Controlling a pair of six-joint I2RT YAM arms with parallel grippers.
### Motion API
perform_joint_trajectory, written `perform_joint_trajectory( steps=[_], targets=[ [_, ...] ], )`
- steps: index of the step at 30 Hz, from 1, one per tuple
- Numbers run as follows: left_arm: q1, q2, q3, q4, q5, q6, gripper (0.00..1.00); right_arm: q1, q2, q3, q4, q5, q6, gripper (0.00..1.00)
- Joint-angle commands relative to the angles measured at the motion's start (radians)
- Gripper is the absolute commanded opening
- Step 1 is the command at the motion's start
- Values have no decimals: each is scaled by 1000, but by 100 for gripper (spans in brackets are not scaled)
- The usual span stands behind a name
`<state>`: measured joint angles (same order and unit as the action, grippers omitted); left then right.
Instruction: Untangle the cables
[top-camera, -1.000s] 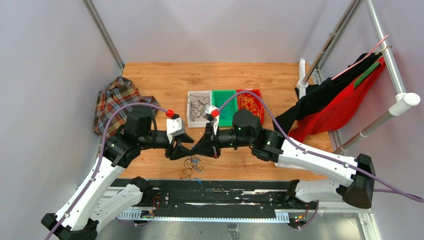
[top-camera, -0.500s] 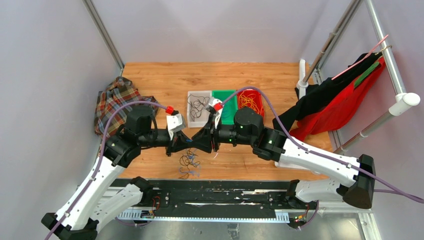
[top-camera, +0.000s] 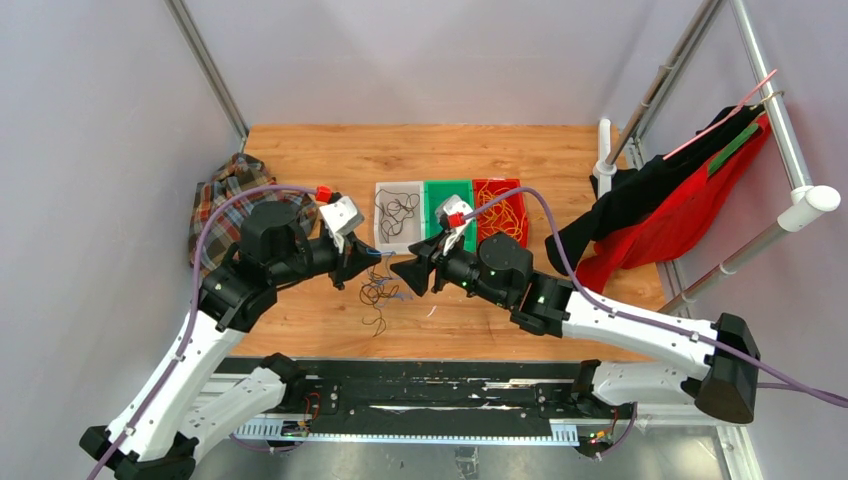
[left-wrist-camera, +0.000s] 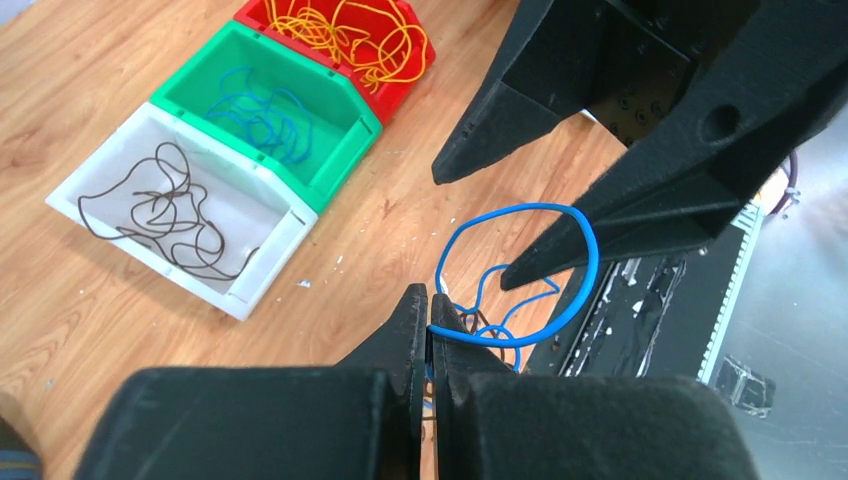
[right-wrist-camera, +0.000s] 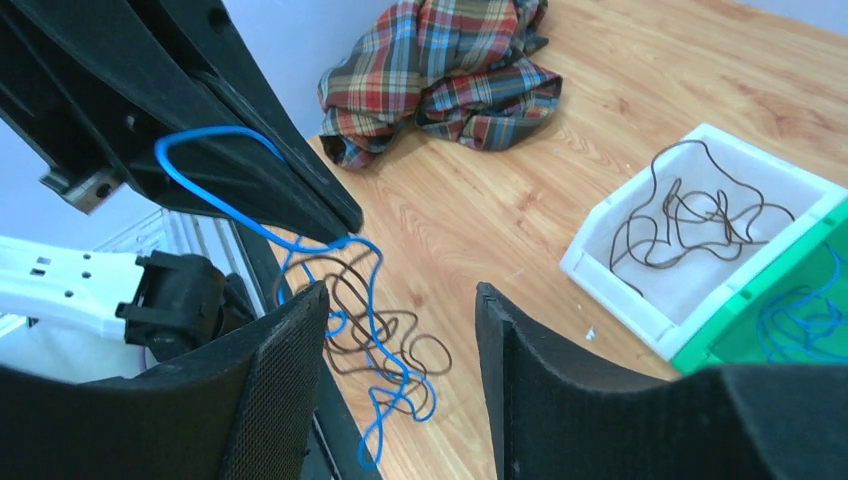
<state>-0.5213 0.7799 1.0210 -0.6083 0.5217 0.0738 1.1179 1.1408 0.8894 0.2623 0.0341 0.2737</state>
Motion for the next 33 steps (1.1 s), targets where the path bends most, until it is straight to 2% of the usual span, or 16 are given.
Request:
perform_joint_trajectory(
  steps=[1, 6, 12, 21, 25, 33],
  targets=[
    [-5, 11, 29, 20, -25, -13, 1, 28, 48, 8, 135, 77, -19, 56],
    [-5, 18, 42, 6, -26, 0, 1, 41, 95, 2, 201, 86, -4, 56],
    [-5, 21, 62, 0, 6, 1, 1, 58, 141, 2, 222, 188, -10, 56],
    [-5, 49, 149, -37, 177, -4, 1, 71, 239, -28, 320, 303, 15, 56],
    [-5, 56, 208, -61, 217, 24, 1, 71, 264, -87, 350, 357, 41, 53],
    [-6, 51, 345, -81, 193, 103, 1, 64, 255, -261, 420, 492, 94, 51]
  ],
)
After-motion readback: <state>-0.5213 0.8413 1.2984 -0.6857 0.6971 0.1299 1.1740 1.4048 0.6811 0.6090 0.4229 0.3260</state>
